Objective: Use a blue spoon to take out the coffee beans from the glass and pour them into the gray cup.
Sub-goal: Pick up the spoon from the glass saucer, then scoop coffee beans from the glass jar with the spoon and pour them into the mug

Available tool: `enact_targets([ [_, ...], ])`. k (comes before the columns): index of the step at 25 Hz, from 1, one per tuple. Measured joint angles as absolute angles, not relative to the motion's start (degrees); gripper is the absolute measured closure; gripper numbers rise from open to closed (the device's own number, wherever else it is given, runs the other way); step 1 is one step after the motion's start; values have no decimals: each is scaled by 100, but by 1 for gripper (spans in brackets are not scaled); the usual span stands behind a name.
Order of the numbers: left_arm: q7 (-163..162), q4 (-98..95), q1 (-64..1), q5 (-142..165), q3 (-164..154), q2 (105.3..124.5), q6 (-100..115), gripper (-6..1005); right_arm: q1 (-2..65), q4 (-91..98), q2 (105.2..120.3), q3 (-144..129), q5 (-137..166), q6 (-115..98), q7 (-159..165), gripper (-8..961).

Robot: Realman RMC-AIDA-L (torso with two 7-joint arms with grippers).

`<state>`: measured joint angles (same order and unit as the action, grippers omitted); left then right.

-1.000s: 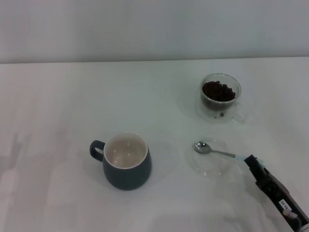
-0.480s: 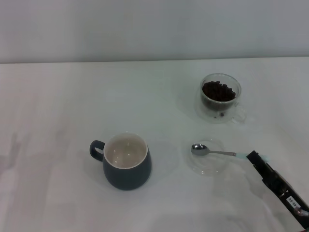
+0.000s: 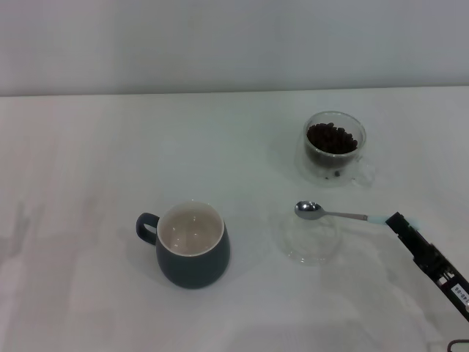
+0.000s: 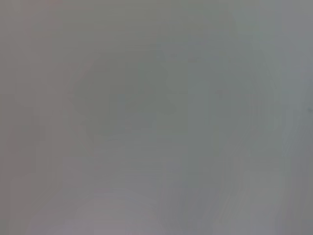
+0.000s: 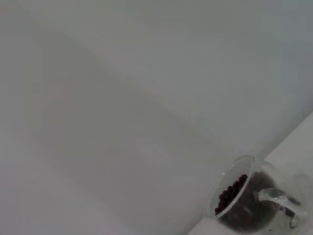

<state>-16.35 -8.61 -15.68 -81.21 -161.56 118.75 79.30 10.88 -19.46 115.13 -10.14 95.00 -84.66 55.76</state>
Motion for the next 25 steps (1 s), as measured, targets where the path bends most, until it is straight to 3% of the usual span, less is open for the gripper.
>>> enact_targets([
  [12, -1635, -859, -1597, -8121, -16154, 11843, 7933, 210, 1370, -1668, 11504, -1171, 9645, -8812, 5644, 802],
  [25, -1635, -796, -1600, -8244, -16155, 11913, 7919, 211, 2245, -195, 11496, -1732, 9735, -9012, 6649, 798],
])
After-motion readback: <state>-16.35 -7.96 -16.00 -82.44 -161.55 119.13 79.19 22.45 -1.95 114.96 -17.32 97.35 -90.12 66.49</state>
